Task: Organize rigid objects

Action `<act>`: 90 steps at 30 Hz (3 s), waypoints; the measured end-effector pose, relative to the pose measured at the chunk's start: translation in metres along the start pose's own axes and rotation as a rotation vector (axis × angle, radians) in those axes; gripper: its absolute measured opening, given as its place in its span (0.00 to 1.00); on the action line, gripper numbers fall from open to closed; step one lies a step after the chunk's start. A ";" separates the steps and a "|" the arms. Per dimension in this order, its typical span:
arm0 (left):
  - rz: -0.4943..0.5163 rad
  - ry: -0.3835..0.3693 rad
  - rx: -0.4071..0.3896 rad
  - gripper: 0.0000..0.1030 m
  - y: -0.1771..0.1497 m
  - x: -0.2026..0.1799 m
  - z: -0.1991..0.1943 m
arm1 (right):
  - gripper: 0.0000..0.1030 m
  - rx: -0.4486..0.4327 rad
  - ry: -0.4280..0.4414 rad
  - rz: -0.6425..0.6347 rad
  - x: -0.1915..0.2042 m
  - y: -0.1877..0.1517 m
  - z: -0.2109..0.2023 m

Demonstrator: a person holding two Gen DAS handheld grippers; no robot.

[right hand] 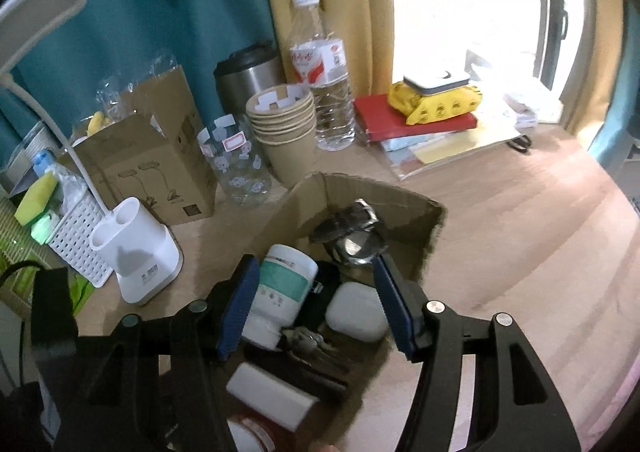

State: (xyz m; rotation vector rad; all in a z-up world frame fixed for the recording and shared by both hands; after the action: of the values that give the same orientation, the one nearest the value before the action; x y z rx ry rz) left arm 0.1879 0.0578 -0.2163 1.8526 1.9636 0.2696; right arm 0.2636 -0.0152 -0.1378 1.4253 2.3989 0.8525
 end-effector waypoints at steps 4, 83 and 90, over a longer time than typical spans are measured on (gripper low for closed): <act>0.000 0.002 -0.001 0.04 0.000 0.000 0.000 | 0.61 -0.027 -0.023 0.013 -0.008 -0.007 -0.018; -0.026 0.101 -0.502 0.99 -0.050 -0.063 -0.251 | 0.81 -0.372 -0.246 0.136 -0.036 -0.137 -0.265; 0.021 0.102 -0.530 0.99 -0.059 -0.075 -0.261 | 0.81 -0.396 -0.256 0.142 -0.034 -0.150 -0.274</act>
State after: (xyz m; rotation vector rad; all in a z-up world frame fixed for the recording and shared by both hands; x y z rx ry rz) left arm 0.0241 0.0170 0.0045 1.5336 1.7151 0.8174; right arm 0.0446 -0.1985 -0.0076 1.4515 1.8369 1.0369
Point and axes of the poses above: each gripper's, at about its wrist camera, not at the fingertips, and z roughly the way its jaws point, x to its left, y to its top, the point moved 9 cm from there along z, roughly the way its jaws point, and after that the axes turned 10 degrees about x, right-handed, at the moved point
